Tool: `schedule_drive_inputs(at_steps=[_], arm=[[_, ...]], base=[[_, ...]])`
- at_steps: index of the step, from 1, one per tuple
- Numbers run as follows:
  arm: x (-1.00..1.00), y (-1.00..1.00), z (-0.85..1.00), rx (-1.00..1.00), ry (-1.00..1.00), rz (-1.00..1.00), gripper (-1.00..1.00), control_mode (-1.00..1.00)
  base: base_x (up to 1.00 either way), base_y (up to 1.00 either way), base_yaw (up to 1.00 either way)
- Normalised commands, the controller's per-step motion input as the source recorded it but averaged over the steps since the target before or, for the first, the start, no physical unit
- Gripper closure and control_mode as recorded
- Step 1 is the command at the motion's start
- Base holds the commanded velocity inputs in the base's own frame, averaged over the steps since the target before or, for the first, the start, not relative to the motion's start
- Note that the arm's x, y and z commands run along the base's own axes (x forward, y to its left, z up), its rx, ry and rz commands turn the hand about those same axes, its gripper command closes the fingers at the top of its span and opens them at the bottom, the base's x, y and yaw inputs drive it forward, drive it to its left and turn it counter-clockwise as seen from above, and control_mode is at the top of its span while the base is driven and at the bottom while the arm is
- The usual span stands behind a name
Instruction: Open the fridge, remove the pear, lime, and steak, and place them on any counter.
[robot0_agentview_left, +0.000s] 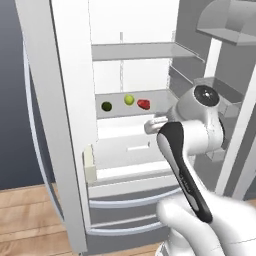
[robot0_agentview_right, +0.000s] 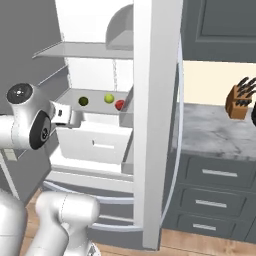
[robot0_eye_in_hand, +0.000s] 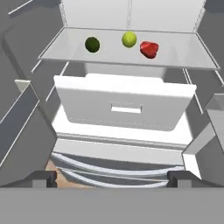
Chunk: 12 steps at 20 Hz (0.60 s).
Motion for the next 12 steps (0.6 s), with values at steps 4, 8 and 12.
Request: schedule_drive_inputs(at_steps=[4, 8, 12], arm=[[0.0, 0.0, 0.0, 0.0, 0.0, 0.0, -1.0, 1.0], [0.0, 0.0, 0.0, 0.0, 0.0, 0.0, -1.0, 1.0], [0.67, -0.06, 0.0, 0.0, 0.14, 0.0, -1.0, -1.0]], base=[[1.0, 0.18, -0.04], [1.0, 0.18, 0.0], [0.25, 0.04, 0.0]])
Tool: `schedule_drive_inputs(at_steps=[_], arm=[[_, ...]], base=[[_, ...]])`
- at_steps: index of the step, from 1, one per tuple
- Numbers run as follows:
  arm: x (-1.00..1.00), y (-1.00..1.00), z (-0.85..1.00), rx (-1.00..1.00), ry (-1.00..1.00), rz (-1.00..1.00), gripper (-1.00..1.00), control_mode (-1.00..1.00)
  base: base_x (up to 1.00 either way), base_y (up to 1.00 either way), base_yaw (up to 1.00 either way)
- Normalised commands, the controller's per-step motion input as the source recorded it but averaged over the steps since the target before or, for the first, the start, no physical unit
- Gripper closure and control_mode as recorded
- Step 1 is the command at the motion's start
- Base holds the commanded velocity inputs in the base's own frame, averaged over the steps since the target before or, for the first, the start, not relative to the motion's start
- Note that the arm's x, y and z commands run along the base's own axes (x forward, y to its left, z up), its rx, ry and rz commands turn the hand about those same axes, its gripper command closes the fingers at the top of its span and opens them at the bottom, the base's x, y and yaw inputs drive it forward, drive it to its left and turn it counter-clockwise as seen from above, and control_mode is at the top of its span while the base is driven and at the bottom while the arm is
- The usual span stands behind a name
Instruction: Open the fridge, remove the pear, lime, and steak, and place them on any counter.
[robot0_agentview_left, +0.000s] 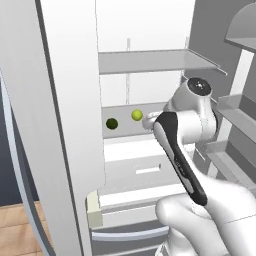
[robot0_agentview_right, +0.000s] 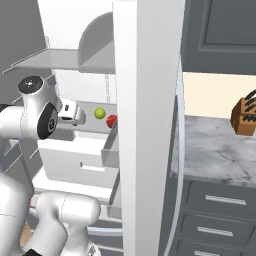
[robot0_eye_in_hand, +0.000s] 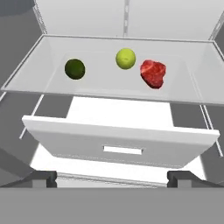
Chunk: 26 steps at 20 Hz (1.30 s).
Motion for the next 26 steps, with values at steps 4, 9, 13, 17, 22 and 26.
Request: schedule_drive_inputs(at_steps=[4, 9, 13, 17, 22, 26], arm=[[0.95, -0.44, 0.0, -0.07, 0.04, -0.04, -1.0, -1.0], [0.69, -0.38, -0.19, -0.11, 0.07, -0.02, -1.0, -1.0], [0.43, -0.14, -0.75, 0.0, 0.02, 0.0, -1.0, -1.0], [0.45, -0.06, -0.67, 0.0, -0.07, 0.0, -1.0, -1.0], [0.42, -0.19, -0.28, 0.03, -0.06, 0.0, -1.0, -1.0], [0.65, -0.17, -0.26, 0.09, 0.0, 0.0, -1.0, -1.0]], base=[[0.0, 0.0, 0.0], [0.0, 0.0, 0.0], [0.0, 0.0, 0.0], [0.0, 0.0, 0.0], [0.0, 0.0, 0.0], [0.0, 0.0, 0.0]])
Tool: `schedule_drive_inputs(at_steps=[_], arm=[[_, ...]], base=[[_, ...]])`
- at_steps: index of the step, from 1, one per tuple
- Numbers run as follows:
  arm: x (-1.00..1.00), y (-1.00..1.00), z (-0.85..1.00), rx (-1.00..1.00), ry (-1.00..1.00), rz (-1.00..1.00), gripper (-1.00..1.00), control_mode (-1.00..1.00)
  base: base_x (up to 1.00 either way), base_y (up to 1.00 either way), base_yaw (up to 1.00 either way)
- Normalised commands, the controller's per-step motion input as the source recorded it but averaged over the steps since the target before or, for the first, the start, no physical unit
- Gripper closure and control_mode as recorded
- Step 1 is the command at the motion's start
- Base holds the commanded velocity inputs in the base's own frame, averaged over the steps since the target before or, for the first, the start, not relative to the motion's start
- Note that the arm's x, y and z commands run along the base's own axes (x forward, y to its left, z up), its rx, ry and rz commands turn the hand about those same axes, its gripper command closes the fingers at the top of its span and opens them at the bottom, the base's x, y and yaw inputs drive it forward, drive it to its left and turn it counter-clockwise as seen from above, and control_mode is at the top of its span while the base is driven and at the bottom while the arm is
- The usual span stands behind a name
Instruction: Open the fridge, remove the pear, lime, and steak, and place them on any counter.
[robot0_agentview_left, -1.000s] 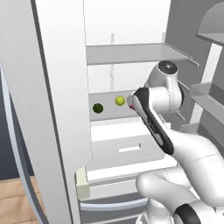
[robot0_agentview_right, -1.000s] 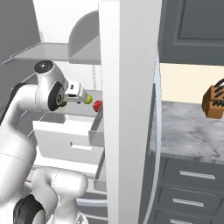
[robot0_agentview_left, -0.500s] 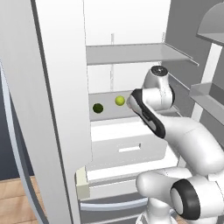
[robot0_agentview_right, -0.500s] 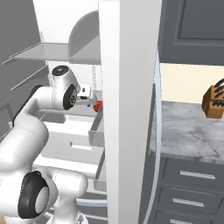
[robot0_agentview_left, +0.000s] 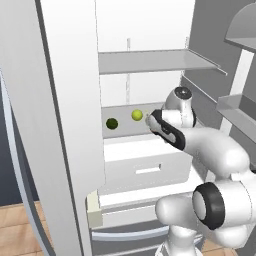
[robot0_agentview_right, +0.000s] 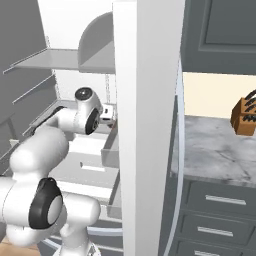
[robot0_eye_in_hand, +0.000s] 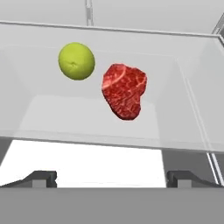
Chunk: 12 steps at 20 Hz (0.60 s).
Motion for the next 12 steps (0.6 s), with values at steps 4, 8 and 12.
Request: schedule_drive_inputs(at_steps=[4, 8, 12], arm=[[0.72, -0.08, -0.22, 0.09, 0.0, 0.0, -1.0, -1.0], [0.7, 0.0, -0.37, 0.07, 0.02, 0.0, -1.0, -1.0], [0.82, -0.03, -0.33, 0.03, 0.06, -0.02, -1.0, -1.0]], base=[[0.0, 0.0, 0.0], [0.0, 0.0, 0.0], [0.0, 0.0, 0.0]])
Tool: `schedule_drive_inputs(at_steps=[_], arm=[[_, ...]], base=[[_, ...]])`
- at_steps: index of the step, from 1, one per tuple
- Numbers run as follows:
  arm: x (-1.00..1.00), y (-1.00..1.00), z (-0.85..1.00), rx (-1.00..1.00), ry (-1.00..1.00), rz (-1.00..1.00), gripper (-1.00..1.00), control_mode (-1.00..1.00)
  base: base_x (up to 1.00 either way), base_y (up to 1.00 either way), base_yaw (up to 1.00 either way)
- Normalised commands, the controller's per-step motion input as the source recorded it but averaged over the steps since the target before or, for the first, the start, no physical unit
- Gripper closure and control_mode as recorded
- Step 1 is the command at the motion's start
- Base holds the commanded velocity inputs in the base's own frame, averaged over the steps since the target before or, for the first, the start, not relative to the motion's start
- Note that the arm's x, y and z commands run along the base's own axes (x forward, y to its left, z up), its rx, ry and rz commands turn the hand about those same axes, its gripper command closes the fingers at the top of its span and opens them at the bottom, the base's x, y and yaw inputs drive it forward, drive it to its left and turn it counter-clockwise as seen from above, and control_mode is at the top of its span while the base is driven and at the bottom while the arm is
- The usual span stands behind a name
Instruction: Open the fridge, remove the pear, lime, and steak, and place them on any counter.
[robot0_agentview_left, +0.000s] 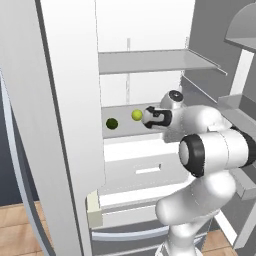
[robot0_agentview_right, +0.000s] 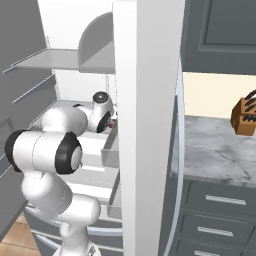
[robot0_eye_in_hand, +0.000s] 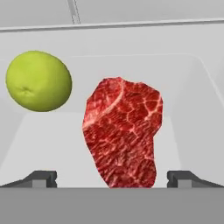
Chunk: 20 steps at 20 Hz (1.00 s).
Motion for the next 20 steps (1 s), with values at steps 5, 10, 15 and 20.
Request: schedule_drive_inputs(at_steps=[5, 10, 15, 20], arm=[[0.72, -0.02, -0.28, 0.0, 0.07, -0.05, -1.0, -1.0], [0.29, 0.0, -0.59, 0.0, 0.09, -0.01, -1.0, -1.0], [-0.19, 0.01, -0.82, 0.0, -0.02, 0.0, 1.0, -1.0], [-0.98, -0.05, 0.0, 0.01, -0.26, 0.0, 1.0, -1.0]], base=[[0.0, 0.0, 0.0], [0.0, 0.0, 0.0], [0.0, 0.0, 0.0], [0.0, 0.0, 0.0]])
